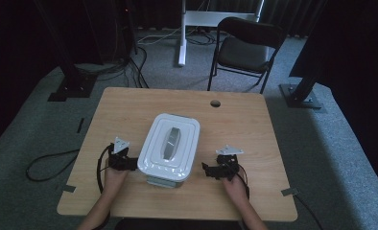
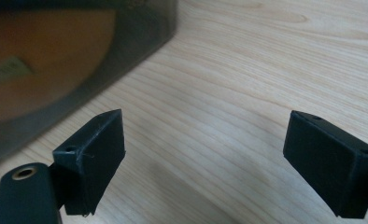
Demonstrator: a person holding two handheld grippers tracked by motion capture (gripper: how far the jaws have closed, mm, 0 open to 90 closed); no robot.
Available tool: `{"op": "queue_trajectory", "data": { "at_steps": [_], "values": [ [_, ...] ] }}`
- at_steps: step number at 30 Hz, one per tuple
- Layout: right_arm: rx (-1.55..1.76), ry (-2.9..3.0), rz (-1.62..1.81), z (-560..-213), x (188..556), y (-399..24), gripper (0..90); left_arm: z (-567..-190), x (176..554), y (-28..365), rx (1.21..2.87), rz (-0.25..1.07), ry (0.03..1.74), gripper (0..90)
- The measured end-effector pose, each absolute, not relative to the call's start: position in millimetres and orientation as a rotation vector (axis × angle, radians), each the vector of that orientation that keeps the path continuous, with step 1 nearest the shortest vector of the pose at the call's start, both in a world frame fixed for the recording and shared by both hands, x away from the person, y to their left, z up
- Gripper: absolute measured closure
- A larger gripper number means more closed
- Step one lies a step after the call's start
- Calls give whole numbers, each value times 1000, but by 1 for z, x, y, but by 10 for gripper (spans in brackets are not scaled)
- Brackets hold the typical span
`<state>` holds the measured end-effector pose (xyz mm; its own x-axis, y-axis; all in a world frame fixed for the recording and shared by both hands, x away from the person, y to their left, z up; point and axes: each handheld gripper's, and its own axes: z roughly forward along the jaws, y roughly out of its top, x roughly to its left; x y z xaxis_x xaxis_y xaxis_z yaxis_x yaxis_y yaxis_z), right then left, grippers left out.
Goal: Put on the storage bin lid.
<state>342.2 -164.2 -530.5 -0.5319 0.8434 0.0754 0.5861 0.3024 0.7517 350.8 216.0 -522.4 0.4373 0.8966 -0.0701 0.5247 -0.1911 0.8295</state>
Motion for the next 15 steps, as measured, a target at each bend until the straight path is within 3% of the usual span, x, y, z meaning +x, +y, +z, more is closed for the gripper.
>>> {"op": "queue_trajectory", "data": {
  "at_steps": [15],
  "values": [
    [1268,2265,1096,-530,342,-159,120,-525,348,196,1881,534,1172,3]
  ]
}}
